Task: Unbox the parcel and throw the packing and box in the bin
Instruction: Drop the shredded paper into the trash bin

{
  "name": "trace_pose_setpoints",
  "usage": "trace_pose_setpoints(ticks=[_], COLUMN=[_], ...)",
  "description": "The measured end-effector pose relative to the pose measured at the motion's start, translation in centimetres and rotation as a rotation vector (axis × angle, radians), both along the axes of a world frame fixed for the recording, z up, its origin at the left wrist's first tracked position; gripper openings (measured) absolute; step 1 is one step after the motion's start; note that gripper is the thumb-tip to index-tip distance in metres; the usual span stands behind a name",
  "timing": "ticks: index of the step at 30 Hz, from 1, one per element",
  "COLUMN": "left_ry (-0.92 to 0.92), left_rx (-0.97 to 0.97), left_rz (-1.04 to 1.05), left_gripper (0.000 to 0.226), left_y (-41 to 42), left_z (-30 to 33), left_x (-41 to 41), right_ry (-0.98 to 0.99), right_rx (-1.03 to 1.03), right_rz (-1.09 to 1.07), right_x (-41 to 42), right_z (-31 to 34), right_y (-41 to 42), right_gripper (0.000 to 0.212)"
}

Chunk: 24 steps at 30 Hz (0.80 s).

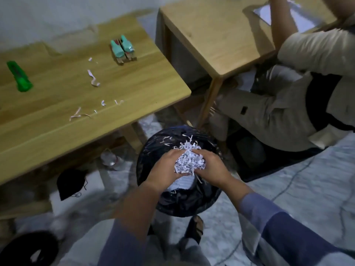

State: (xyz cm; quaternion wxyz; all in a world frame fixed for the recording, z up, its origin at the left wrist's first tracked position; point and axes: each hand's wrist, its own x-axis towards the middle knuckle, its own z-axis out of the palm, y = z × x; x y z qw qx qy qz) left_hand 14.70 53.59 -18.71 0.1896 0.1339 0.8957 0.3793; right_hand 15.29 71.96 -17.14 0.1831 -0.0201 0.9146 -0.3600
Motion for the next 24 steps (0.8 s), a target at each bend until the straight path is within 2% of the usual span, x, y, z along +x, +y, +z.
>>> trace_pose_setpoints(ticks=[6,9,11,15,17,20,24], left_ry=[-0.141,-0.268,-0.291,-0.279,-0.266,-0.261,-0.309], left_rx=[-0.075,-0.157,-0.207,-0.352,-0.418,-0.413,-0.483], left_rz=[0.102,0.044,0.037,0.01,-0.026,-0.028,-0.074], left_gripper=[0.08,0.079,0.076,0.088,0.092,0.09,0.083], left_y=[1.4,1.7,1.4,1.1,1.2,1.2,1.4], left_z=[-13.8,-23.3,-29.1,-37.0,-39.3,-40.3,-36.5], left_x=[0.6,-0.9,-1.5,-2.3,-2.7,-2.9,-2.6], right_ry=[-0.186,-0.247,-0.282,-0.371,-0.398,-0.458,-0.52], right_rx=[-0.026,-0.006,0.04,0.136,0.165,0.207,0.219], right_rz=[0.018,-0.003,0.013,0.031,0.043,0.065,0.047], right_x=[-0.3,-1.2,-2.1,-3.8,-4.4,-4.8,-4.2], right_z=[-15.6,-24.1,-29.3,-38.3,-41.0,-42.0,-38.6], right_y=[0.8,0.3,-0.1,-0.7,-0.8,-1.0,-0.7], right_gripper=[0.063,0.066,0.067,0.071,0.074,0.071,0.057])
